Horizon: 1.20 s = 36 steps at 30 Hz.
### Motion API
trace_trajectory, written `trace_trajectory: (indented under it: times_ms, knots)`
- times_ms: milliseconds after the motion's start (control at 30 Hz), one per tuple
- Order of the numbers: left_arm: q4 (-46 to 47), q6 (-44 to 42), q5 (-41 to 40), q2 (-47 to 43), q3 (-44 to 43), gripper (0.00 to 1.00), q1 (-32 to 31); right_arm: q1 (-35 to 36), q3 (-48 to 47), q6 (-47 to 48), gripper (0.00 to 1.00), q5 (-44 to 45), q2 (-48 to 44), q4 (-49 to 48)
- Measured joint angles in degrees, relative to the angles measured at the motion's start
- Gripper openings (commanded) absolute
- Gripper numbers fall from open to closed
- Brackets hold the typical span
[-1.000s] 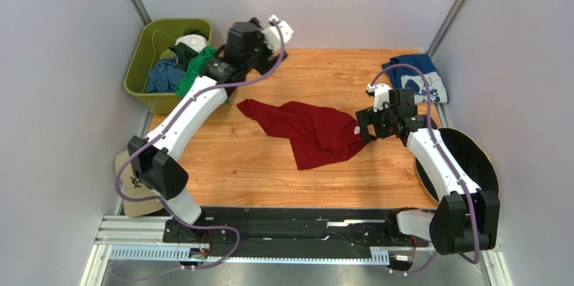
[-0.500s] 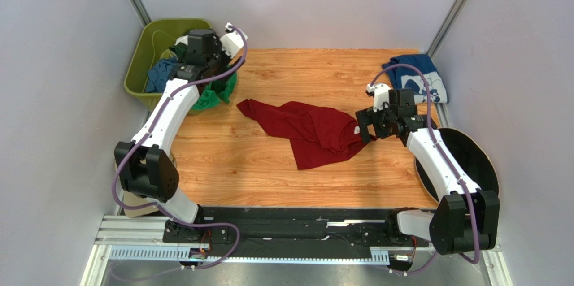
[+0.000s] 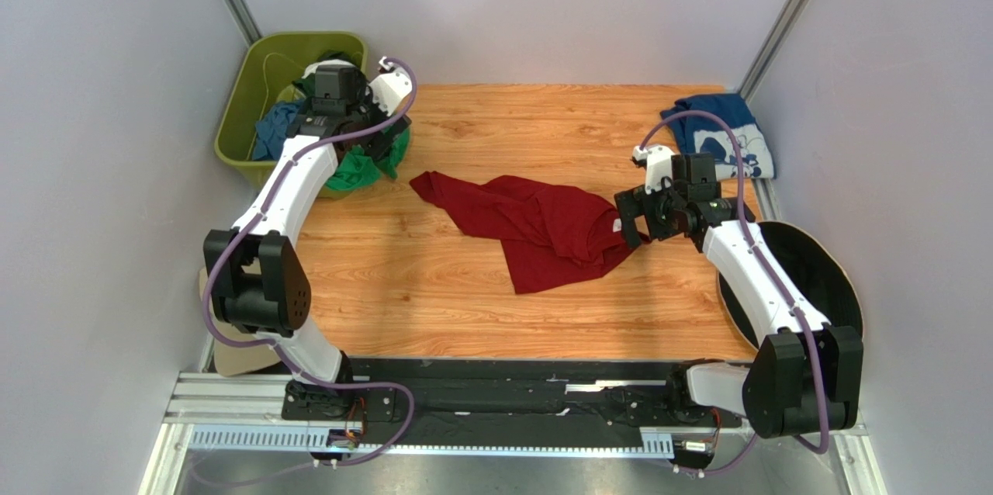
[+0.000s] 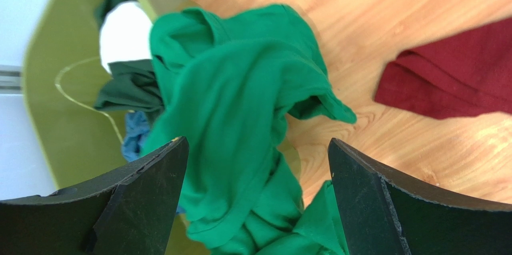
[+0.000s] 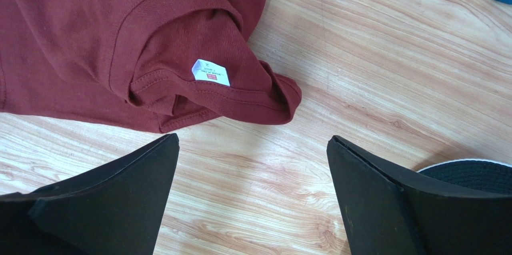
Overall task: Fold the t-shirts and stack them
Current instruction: Flatten the tshirt out
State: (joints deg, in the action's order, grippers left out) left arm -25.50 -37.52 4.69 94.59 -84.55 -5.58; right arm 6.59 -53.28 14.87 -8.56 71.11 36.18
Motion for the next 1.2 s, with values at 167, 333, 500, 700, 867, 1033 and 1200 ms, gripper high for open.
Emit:
trace_trajectory:
  times_ms: [167, 333, 500, 700, 867, 1033, 1200]
  knots:
    - [0.1, -0.4, 0.2, 0.9, 0.8, 0.94, 1.6, 0.0, 0.0, 0.0, 1.0, -0.1, 0.0, 0.0]
    - [1.0, -1.3, -0.1, 1.9, 0.8, 0.9, 3.0, 0.0, 0.0, 0.0, 1.0, -0.4, 0.0, 0.0]
    - [1.5, -2.1, -0.4, 3.1, 0.8, 0.38, 3.4, 0.0, 0.0, 0.0, 1.0, -0.6, 0.0, 0.0]
    - [3.3, -2.9, -0.6, 3.5, 0.8, 0.0, 3.9, 0.0, 0.0, 0.0, 1.0, -0.8, 0.0, 0.0]
    - [4.1, -0.8, -0.9, 3.0, 1.2, 0.0, 3.9, 0.0, 0.0, 0.0, 1.0, -1.0, 0.0, 0.0]
    - [6.6, 3.7, -5.6, -0.2, 2.3, 0.0, 3.9, 0.0, 0.0, 0.0, 1.0, -1.0, 0.0, 0.0]
    - [12.2, 7.6, -13.8, -5.1, 1.3, 0.0, 4.2, 0.0, 0.0, 0.0, 1.0, -1.0, 0.2, 0.0]
